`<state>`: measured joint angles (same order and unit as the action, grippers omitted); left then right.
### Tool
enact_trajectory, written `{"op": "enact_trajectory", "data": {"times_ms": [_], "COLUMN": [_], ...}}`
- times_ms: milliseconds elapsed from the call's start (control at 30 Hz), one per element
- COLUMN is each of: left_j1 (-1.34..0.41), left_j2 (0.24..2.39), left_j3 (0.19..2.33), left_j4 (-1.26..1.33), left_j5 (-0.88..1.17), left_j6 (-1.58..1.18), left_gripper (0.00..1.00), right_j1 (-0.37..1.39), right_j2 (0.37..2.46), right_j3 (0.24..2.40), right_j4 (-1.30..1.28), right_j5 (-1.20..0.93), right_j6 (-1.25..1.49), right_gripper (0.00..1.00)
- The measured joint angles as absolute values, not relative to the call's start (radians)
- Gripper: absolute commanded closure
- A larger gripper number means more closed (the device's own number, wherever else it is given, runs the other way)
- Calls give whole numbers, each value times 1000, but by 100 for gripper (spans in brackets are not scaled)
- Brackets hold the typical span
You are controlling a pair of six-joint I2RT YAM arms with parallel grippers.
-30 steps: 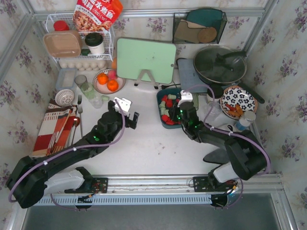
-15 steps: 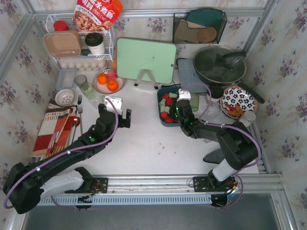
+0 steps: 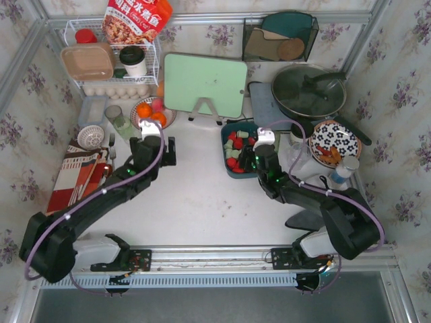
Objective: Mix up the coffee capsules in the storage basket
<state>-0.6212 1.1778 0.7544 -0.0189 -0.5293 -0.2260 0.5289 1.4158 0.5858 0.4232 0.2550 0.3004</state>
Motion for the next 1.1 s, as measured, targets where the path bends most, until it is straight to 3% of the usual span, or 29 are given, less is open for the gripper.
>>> {"op": "enact_trajectory", "data": {"times_ms": [167, 300, 533, 1100], "left_j1": [-510, -453, -369, -222], "left_j2": [1367, 1563, 1850, 2057], "left_j3": [933, 1081, 1308, 1516], "left_j4": [-107, -157, -230, -276], "left_j5": [-472, -418, -377, -340], "left_j6": [-267, -273, -282, -254], "left_gripper": [0, 9, 11, 12], "right_j1": [529, 529, 529, 529], "right_j2": [1354, 1349, 1363, 1361], "right_j3": [547, 536, 537, 537], "right_j4": [449, 465, 469, 474], "right_j5": [263, 262, 252, 168], "right_j6": [300, 300, 300, 304], "right_gripper": [37, 37, 37, 37]}}
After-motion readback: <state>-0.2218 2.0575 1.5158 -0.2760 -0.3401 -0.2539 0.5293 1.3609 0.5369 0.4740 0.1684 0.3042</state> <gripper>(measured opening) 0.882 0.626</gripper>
